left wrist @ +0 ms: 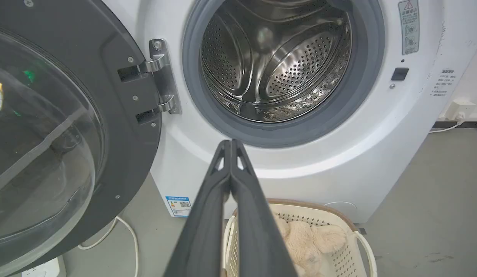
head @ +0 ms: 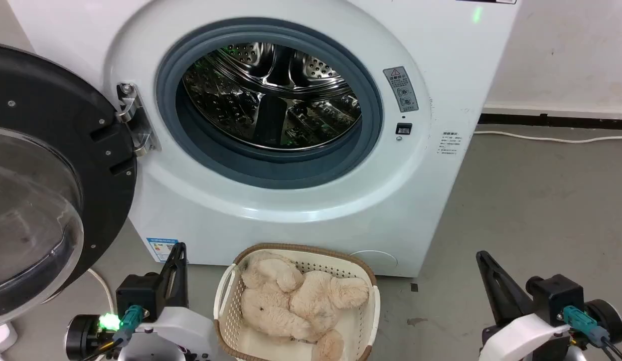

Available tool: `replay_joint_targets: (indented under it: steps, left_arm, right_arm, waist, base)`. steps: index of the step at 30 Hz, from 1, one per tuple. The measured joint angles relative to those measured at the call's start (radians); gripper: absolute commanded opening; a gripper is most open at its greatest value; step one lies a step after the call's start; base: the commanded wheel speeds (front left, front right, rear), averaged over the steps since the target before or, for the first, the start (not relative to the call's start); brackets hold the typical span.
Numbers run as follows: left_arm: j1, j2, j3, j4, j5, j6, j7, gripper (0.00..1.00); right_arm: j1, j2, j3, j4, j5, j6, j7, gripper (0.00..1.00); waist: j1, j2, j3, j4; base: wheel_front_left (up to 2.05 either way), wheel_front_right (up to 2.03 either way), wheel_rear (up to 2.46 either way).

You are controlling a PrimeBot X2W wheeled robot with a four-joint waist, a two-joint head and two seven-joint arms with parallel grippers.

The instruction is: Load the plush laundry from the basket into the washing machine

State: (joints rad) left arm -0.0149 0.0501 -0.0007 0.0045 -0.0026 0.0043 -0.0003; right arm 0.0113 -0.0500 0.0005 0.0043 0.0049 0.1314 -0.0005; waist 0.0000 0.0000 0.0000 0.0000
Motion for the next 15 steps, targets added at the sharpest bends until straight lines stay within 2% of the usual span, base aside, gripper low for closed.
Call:
replay_joint_targets:
  steps: [15]
  left_arm:
    - [0.000, 0.000, 0.001, 0.000, 0.000, 0.000, 0.000, 0.00]
  right_arm:
    - [0.000, 0.000, 0.000, 0.000, 0.000, 0.000, 0.000, 0.00]
  waist:
    - [0.0000, 0.0000, 0.000, 0.000]
  base:
    - [0.00, 0.00, 0.00]
